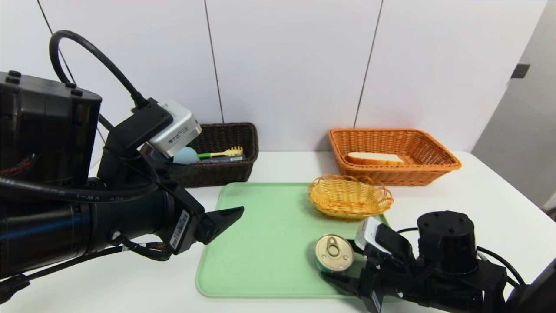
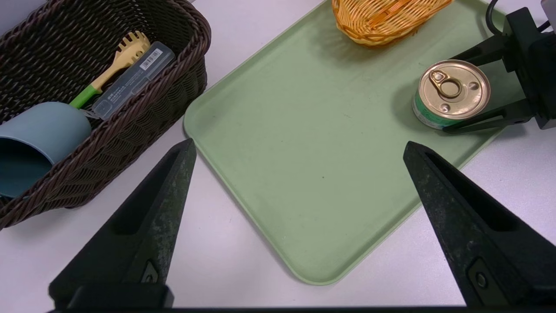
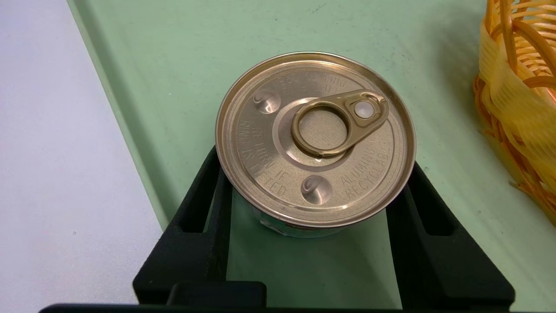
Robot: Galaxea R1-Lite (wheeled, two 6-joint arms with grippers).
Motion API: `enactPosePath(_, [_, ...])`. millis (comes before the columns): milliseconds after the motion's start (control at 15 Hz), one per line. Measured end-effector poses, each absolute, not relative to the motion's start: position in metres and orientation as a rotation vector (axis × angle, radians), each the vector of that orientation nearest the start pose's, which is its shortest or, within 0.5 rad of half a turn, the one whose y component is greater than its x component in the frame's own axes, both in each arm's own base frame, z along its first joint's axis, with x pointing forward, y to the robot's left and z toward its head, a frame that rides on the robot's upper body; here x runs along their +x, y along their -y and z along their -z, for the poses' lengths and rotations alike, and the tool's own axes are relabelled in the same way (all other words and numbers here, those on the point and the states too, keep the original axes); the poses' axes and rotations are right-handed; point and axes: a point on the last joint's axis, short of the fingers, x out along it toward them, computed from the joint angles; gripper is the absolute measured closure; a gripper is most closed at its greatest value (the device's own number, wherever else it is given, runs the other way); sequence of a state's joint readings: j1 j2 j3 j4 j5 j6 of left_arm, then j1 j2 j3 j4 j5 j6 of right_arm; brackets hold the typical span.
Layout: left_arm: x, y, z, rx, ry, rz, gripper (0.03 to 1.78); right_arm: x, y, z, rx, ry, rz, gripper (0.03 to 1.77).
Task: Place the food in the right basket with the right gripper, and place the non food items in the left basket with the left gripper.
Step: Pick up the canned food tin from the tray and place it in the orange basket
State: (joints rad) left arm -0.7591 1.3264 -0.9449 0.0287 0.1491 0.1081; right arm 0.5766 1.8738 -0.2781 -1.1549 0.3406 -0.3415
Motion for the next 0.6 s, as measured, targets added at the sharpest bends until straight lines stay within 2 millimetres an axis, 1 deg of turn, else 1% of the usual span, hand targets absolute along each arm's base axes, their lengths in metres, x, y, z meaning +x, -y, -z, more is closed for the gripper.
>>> enactPosePath(333, [0.156,0.143,-0.255,0.286,-0.343,0.621,0.12,0.210,-0.146,-0.074,-0.341,-0.268,-0.965,0.82])
enactPosePath(600, [0.156,0.143,-0.255,0.287,-0.343,0.621,0.12,0.210,-0.149,-0.095,-0.282,-0.202,-0.964,0.82])
